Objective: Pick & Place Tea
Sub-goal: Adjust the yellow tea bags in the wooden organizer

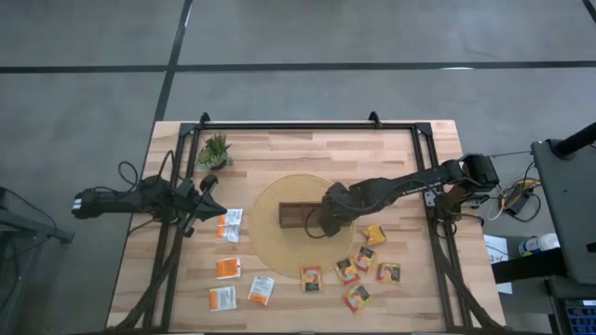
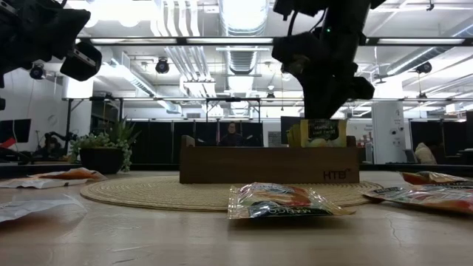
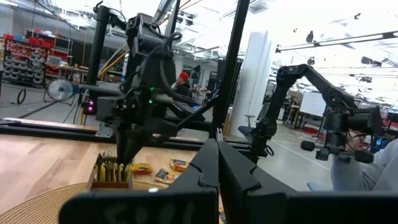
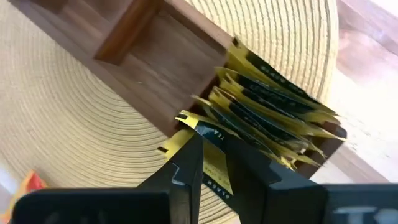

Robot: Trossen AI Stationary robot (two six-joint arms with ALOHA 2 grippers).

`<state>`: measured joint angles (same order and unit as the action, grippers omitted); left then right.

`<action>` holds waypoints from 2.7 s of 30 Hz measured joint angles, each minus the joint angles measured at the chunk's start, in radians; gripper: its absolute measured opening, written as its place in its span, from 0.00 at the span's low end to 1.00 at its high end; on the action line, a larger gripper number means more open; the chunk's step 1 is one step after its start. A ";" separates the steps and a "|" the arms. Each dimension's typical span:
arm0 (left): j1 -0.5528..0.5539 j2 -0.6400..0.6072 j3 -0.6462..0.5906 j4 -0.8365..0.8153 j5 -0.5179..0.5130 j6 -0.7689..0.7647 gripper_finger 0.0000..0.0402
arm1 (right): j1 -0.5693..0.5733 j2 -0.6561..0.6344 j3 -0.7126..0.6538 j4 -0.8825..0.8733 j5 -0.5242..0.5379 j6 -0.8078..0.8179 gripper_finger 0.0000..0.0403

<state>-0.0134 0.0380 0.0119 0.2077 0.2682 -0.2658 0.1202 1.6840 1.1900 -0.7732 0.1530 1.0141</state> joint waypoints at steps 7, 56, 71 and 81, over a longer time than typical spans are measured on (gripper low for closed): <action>0.000 0.000 0.000 0.000 0.000 0.000 0.00 | 0.001 0.000 0.012 0.001 0.003 -0.006 0.17; 0.000 0.000 0.000 0.000 0.000 0.000 0.00 | -0.049 -0.030 -0.040 -0.067 0.008 -0.147 0.17; 0.000 0.000 0.000 0.000 0.000 0.000 0.00 | -0.037 -0.036 -0.034 -0.065 -0.009 -0.151 0.17; 0.000 0.000 0.000 0.000 0.000 0.000 0.00 | -0.005 -0.081 -0.001 -0.057 0.004 -0.158 0.17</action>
<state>-0.0132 0.0382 0.0119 0.2077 0.2683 -0.2661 0.1149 1.6032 1.1886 -0.8305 0.1571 0.8562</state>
